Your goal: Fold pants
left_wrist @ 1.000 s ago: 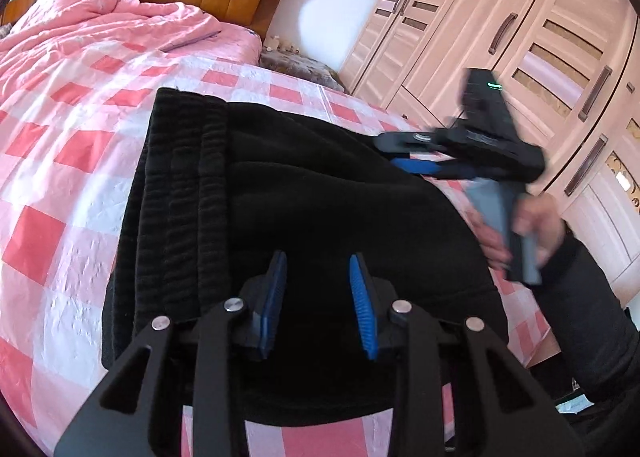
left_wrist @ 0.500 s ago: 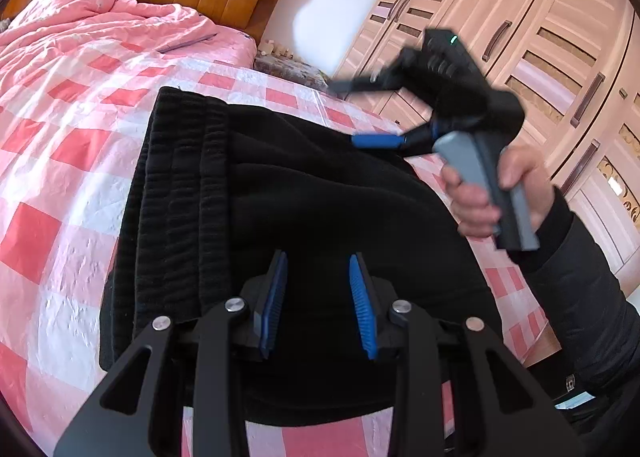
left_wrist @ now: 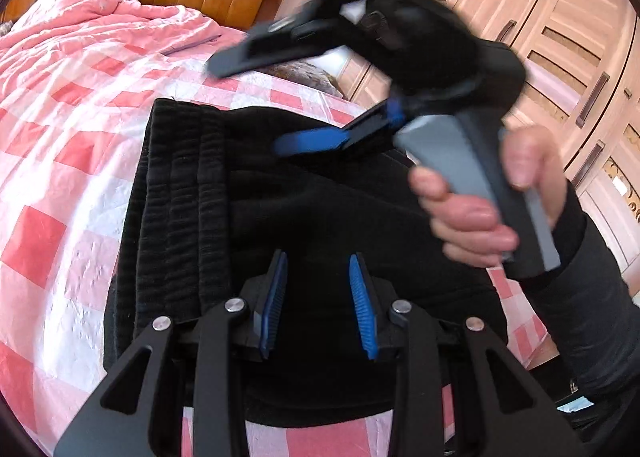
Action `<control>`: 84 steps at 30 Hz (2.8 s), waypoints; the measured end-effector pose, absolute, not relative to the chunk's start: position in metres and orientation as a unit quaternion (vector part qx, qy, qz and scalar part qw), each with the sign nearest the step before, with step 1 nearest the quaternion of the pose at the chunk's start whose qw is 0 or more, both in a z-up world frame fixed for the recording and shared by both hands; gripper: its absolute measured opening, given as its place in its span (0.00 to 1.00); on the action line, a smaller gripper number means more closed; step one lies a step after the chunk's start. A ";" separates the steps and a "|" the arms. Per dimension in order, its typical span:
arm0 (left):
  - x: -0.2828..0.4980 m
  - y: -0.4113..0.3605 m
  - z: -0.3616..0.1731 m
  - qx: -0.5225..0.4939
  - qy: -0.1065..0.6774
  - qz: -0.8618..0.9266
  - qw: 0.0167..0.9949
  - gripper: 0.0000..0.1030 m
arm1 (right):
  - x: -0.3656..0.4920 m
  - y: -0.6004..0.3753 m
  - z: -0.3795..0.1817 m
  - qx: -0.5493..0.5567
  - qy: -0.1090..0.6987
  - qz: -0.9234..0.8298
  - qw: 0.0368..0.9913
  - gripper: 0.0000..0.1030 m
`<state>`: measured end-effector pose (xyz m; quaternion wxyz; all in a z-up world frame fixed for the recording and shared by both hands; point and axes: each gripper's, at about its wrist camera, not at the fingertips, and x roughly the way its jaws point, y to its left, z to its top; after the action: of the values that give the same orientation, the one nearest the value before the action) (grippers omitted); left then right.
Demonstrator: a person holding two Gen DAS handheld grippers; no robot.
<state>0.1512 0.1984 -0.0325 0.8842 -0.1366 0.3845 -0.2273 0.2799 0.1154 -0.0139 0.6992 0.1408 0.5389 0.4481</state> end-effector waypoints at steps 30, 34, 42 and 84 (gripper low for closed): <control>0.220 0.154 0.018 -0.003 0.452 -0.156 0.878 0.98 | 0.157 -0.017 -0.020 0.022 0.418 0.300 0.857 0.96; 0.233 0.159 -0.034 0.045 0.492 -0.106 0.863 0.98 | 0.135 0.017 -0.045 -0.096 0.391 0.300 0.865 0.96; 0.221 0.176 -0.042 0.023 0.445 -0.102 0.889 0.99 | 0.128 0.009 -0.039 -0.110 0.393 0.277 0.870 0.96; -0.006 0.099 0.016 0.011 0.314 0.085 0.946 0.99 | -0.013 -0.063 -0.024 -0.065 0.347 0.164 0.921 0.96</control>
<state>-0.0060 0.0990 0.0163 0.9456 0.0113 0.3139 0.0851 -0.0133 -0.0632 -0.0238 0.9211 -0.0653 0.3471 0.1638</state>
